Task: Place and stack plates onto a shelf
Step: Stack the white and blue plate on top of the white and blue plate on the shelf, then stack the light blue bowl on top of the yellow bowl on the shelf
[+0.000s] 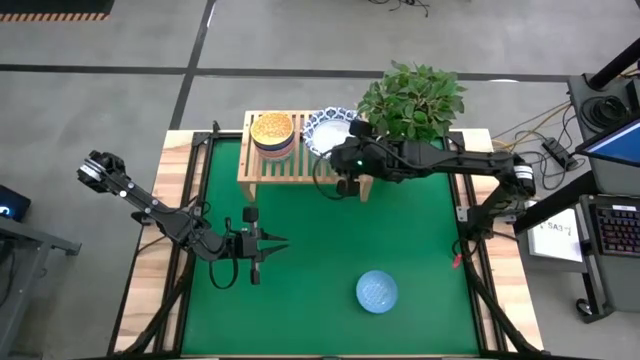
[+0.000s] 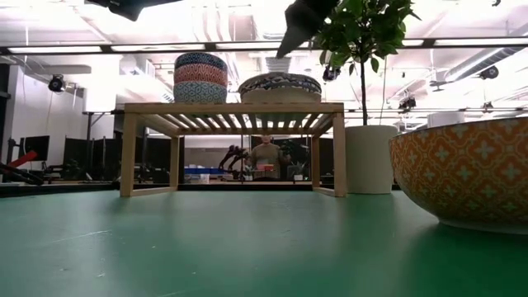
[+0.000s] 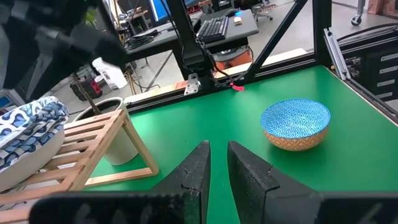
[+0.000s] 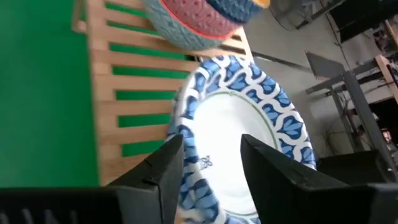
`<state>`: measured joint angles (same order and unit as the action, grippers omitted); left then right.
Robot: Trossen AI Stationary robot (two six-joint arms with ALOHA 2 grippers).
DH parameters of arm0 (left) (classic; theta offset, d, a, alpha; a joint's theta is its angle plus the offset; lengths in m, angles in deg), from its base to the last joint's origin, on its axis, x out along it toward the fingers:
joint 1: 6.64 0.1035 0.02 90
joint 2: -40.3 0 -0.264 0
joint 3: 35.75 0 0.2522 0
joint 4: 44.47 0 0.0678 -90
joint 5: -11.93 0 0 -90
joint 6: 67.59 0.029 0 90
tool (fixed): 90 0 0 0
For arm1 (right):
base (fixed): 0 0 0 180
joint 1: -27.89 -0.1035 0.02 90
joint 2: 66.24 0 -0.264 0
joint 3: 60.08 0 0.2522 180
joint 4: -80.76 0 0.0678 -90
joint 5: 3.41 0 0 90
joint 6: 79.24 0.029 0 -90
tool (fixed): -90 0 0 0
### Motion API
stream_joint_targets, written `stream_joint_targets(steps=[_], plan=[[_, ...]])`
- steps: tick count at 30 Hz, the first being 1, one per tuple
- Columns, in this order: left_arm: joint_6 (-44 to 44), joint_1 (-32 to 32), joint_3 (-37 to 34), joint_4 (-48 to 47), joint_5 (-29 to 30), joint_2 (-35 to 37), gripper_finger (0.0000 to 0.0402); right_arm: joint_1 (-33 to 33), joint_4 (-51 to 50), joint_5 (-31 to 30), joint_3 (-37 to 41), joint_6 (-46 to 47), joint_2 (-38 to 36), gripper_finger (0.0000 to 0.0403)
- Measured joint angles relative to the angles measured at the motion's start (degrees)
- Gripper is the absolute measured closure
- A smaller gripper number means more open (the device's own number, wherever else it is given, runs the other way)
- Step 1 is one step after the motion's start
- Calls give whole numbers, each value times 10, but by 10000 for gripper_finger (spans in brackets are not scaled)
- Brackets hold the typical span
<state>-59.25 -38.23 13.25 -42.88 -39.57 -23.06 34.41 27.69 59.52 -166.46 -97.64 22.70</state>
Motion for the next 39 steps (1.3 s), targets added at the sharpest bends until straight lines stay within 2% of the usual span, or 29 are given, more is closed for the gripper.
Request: stream_joint_targets(steps=[5, 9, 11, 18, 24, 29, 39], plan=[[-3, 0, 0, 0, 0, 0, 365, -36, -38, 23, 0, 55, -29, 249], [-37, 0, 0, 6, 0, 0, 365, -65, -44, 156, 31, 80, -62, 256], [-62, 0, 0, 14, 0, 0, 365, -84, -21, 187, 70, 80, -82, 259], [-134, 0, 0, 92, 0, -29, 365, -132, 110, 196, 245, 97, -176, 271], [-175, -1, 4, 173, 0, -84, 365, -145, 198, 200, 346, 115, -236, 278], [-208, -1, 42, 173, -2, -140, 365, -150, 223, 214, 391, 129, -265, 277], [-189, -6, 115, 167, -1, -239, 365, -189, 214, 217, 418, 175, -284, 280]])
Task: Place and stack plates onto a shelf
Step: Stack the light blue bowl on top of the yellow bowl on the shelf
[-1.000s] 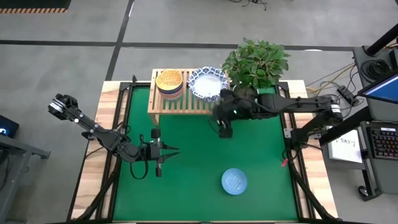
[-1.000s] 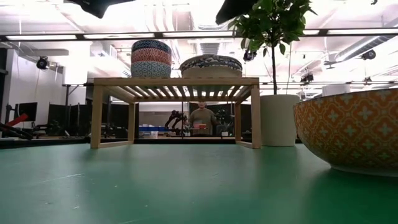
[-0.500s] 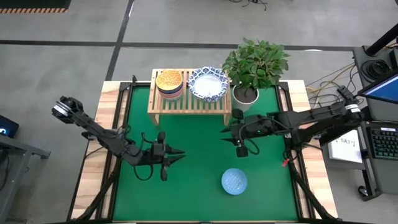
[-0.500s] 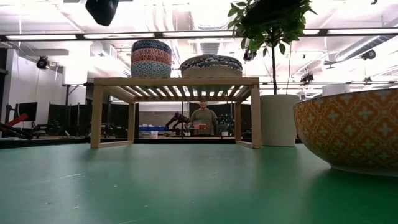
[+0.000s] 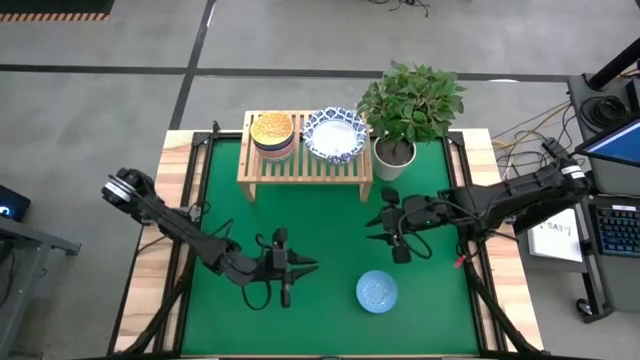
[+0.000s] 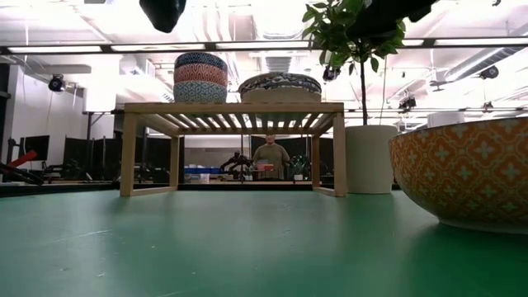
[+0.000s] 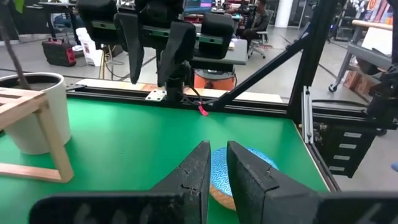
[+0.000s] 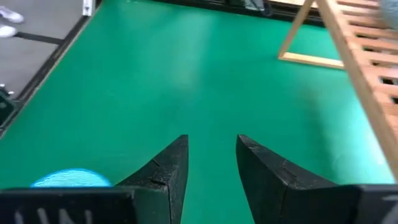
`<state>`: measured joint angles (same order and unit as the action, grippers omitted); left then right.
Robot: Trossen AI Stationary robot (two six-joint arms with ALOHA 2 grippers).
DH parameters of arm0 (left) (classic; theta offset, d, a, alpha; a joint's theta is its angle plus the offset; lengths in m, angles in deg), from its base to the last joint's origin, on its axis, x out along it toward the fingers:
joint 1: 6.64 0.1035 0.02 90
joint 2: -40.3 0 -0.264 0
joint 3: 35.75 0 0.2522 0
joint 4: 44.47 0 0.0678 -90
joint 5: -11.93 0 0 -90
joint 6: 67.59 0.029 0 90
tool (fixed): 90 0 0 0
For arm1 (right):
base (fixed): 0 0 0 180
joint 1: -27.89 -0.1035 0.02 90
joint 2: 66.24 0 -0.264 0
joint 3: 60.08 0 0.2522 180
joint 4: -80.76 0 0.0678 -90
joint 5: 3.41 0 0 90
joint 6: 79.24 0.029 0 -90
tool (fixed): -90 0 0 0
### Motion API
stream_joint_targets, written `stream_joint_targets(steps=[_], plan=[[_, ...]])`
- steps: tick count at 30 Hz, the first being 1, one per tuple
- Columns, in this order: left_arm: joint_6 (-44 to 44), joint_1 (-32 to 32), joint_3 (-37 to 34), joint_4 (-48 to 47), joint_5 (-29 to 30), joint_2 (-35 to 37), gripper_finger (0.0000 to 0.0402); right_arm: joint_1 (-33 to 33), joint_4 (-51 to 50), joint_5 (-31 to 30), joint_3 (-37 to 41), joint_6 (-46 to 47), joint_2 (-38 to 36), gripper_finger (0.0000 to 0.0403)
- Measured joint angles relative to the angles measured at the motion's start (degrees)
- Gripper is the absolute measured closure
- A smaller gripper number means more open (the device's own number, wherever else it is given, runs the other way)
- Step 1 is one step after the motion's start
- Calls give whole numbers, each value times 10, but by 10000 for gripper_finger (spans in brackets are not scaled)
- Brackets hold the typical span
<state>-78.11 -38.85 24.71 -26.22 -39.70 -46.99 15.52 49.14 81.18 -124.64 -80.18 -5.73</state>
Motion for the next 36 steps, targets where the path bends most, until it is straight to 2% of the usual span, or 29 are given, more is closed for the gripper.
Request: stream_joint_targets(steps=[5, 19, 30, 36], plan=[[-3, -1, 16, 0, 0, -24, 365, -28, -12, -1, 3, 18, 0, 287], [-23, -3, 17, 1, 0, -26, 365, -93, -59, -1, 3, 112, 0, 287], [-35, -3, 17, 2, 0, -26, 365, -139, -67, -1, 3, 171, 0, 226], [-35, -2, 17, 2, 1, -26, 365, -178, -90, -1, 3, 229, 0, 219]])
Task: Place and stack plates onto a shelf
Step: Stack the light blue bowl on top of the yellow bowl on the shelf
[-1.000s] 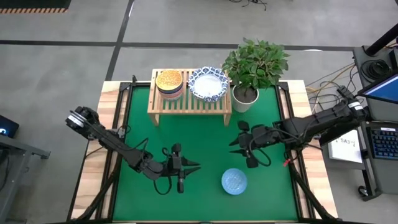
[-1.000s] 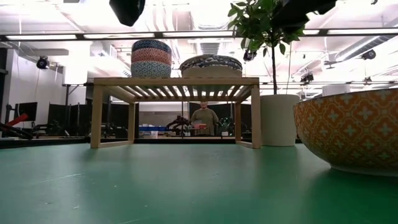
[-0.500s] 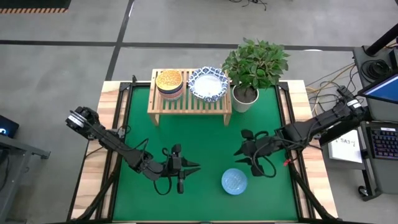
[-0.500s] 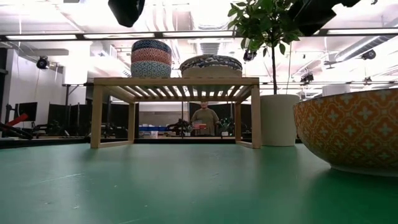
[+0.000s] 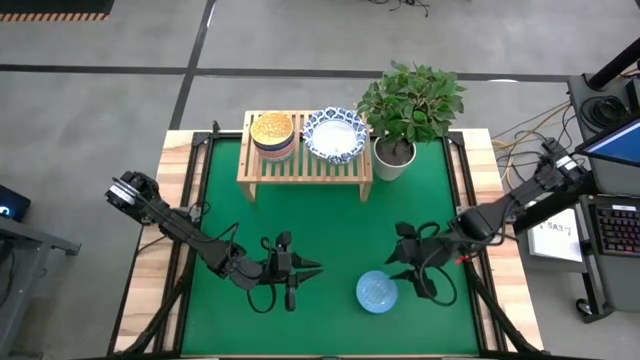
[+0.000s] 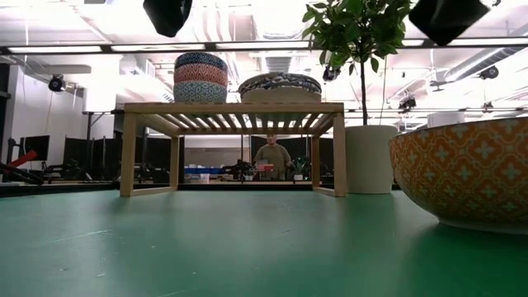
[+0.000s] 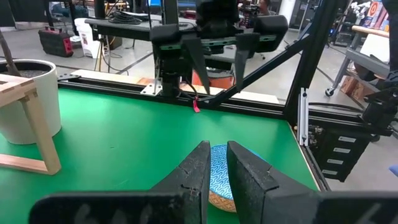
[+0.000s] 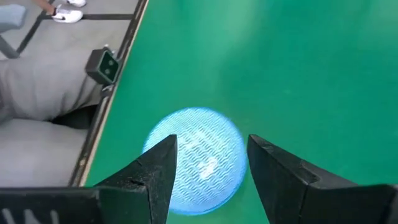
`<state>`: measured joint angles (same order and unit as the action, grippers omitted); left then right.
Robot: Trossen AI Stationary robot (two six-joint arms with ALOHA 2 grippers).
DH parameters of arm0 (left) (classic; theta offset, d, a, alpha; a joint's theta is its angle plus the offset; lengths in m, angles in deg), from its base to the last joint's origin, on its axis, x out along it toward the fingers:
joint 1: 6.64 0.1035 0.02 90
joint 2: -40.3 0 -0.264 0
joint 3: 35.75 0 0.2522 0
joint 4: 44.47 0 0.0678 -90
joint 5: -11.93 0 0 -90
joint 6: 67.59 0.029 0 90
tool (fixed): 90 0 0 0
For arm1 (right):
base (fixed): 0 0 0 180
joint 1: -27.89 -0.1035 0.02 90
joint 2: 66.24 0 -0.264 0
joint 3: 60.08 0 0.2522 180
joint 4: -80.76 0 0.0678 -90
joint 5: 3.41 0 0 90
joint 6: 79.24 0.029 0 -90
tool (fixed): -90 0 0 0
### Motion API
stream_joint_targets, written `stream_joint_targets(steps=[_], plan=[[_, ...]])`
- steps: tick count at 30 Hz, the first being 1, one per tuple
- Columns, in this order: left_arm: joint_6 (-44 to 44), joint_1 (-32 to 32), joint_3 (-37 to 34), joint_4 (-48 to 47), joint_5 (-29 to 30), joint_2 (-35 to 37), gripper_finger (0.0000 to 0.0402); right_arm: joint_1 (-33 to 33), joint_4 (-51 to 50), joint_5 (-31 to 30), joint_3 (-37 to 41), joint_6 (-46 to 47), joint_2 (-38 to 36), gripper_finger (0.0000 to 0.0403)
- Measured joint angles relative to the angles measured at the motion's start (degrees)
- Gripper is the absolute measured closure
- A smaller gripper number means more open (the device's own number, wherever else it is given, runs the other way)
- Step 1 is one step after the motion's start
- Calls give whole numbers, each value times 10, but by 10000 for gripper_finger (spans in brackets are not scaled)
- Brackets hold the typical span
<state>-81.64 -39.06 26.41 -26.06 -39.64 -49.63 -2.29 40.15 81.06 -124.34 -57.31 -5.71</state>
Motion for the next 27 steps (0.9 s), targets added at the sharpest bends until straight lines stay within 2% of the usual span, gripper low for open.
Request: stream_joint_targets(steps=[12, 18, 27], plan=[[16, 0, 6, 1, 0, 0, 365, -65, -3, -20, 0, 106, 59, 223], [15, 0, 6, -1, 0, 0, 365, -71, -92, -22, -34, 155, 105, 223], [40, 0, 6, -1, 0, 0, 365, -71, -105, -41, -57, 135, 172, 223]])
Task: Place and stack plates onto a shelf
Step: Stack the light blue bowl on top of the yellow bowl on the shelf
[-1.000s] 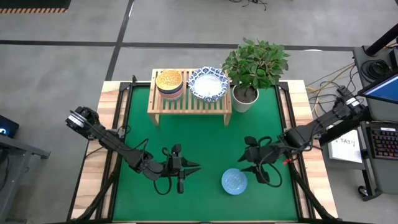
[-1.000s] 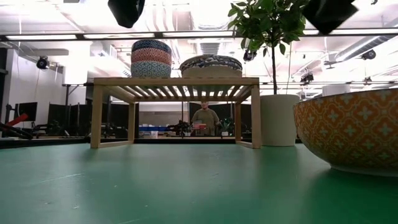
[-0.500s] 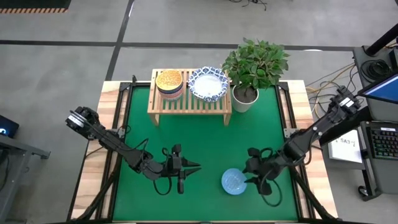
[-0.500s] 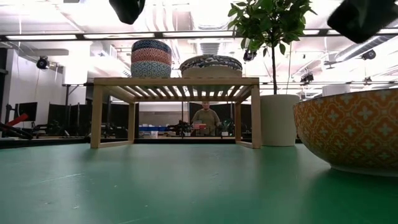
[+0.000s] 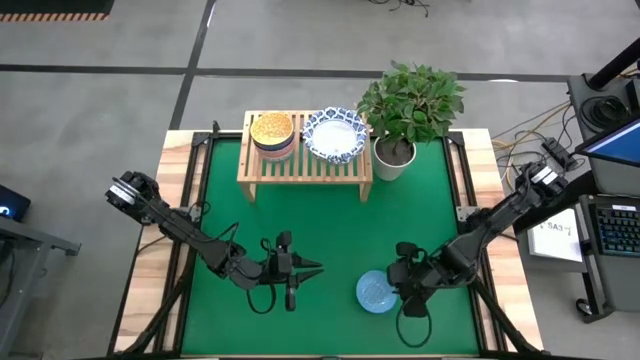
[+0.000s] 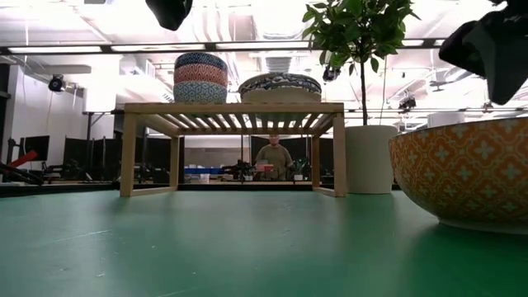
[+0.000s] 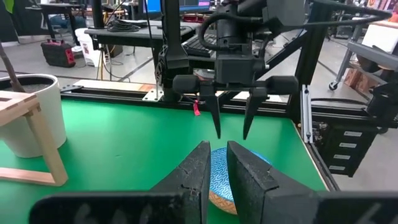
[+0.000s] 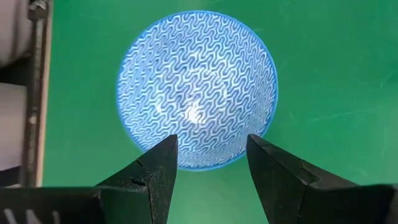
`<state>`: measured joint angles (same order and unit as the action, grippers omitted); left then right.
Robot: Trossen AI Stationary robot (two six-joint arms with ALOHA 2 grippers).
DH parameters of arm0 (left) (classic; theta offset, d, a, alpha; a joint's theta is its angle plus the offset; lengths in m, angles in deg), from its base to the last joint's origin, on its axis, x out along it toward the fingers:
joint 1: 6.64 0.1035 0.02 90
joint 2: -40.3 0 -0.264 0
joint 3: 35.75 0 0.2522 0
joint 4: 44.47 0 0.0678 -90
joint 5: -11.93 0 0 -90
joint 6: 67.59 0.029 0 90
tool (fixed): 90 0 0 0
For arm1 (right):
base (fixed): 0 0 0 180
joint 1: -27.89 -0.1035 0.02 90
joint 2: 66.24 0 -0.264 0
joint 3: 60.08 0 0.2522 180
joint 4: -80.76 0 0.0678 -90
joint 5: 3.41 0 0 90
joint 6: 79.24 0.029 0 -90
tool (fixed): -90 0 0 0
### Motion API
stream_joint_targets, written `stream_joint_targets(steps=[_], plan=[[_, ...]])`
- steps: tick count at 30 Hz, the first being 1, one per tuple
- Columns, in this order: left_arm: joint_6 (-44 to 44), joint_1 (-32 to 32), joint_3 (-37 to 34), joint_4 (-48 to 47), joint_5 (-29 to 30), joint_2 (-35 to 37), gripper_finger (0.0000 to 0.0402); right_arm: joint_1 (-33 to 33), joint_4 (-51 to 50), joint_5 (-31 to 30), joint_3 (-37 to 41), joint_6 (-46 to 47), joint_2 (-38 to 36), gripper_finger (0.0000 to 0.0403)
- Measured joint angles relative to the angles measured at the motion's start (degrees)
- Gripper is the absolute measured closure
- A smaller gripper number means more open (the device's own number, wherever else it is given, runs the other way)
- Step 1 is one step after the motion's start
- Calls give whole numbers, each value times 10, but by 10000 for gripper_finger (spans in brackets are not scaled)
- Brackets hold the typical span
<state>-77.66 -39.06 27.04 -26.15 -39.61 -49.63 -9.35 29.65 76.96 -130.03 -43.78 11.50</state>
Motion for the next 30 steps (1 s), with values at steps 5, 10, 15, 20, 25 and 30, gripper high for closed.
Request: stream_joint_targets(steps=[5, 10, 15, 20, 25, 30], plan=[[7, 0, 0, 0, 0, 0, 365, 4, -1, -101, -4, -30, 17, 223], [8, 0, 0, 0, 0, 0, 365, 33, -1, -127, -4, -50, 28, 223], [8, 0, 0, 0, 0, 0, 365, 52, 5, -80, -4, -61, 58, 223], [8, 0, 0, 0, 0, 0, 365, 62, 8, -20, -3, -60, 101, 224], [1, 0, 0, 1, 0, 0, 365, 63, 19, -23, -5, -68, 131, 267], [-32, 2, 0, 1, 13, 0, 359, 77, 24, -24, -14, -73, 130, 375]])
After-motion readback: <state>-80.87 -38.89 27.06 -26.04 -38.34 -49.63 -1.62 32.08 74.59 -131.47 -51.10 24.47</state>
